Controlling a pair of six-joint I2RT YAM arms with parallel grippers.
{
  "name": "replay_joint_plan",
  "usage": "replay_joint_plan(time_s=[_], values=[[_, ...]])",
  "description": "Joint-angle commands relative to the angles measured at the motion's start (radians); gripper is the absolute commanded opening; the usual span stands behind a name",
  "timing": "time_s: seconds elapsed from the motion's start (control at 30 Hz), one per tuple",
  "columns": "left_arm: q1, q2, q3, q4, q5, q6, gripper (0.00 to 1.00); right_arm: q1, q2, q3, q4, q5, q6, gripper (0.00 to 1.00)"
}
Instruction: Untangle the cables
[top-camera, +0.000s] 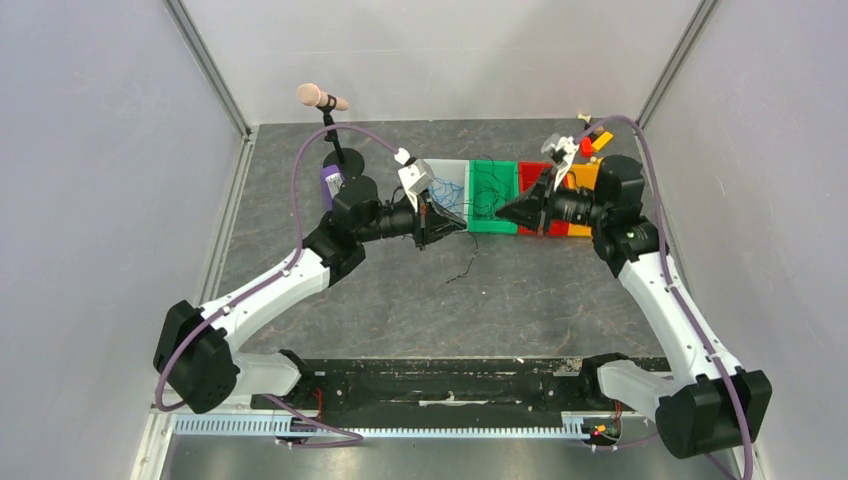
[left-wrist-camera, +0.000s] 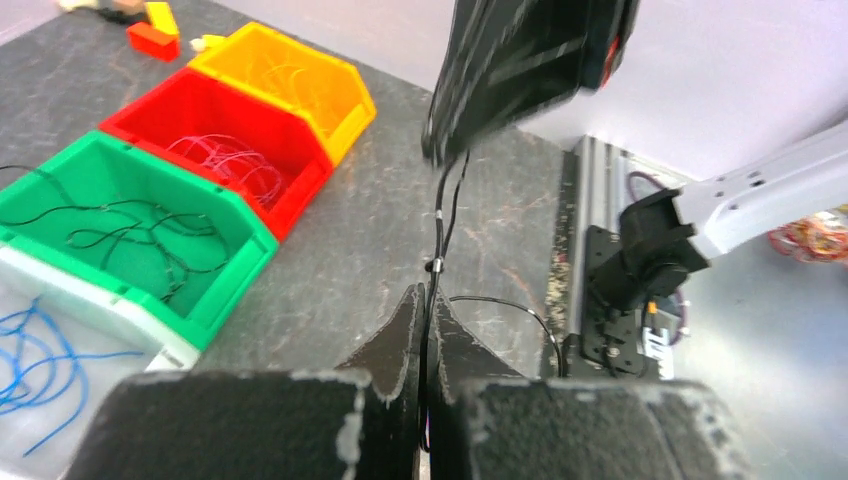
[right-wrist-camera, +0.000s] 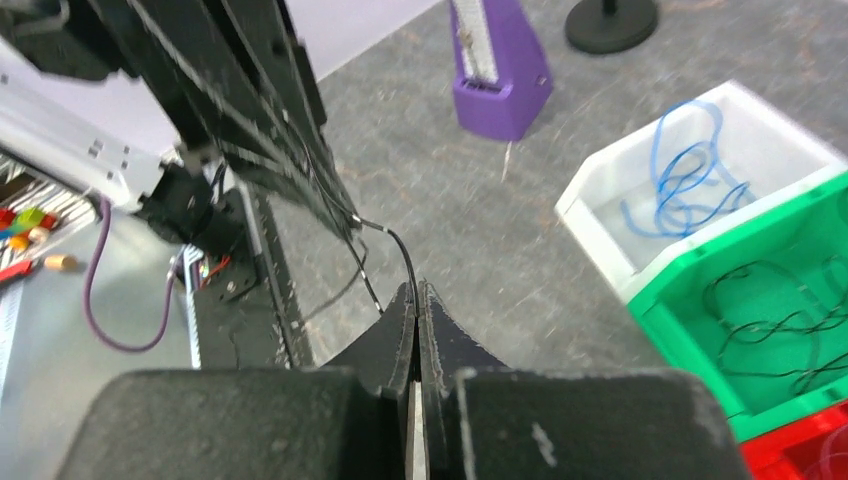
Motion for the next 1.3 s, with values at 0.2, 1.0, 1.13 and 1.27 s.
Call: replay_joint_plan(time_s=[0.2, 1.0, 1.13, 1.27], values=[[0.026, 0.081, 0.154, 0.186, 0.052, -0.248, 0.02, 0.178, -0.093, -0.192, -0.012, 0.024, -0.068, 0.00], [0.033, 0.063, 0.214, -0.259, 0.111, 0.252, 0.02, 0.061, 0.002, 0.299, -0.641, 0.105, -0.587, 0.69], [0.032, 0.079, 0.239, -0.297, 0.150, 0.281, 0.02, 0.093, 0.009, 0.319, -0.592, 0.075, -0.538, 0.74], [0.020, 0.092, 0.261, -0.331, 0.202, 0.317, 0.02, 0.152, 0.032, 0.316, -0.517, 0.069, -0.473, 0.63]])
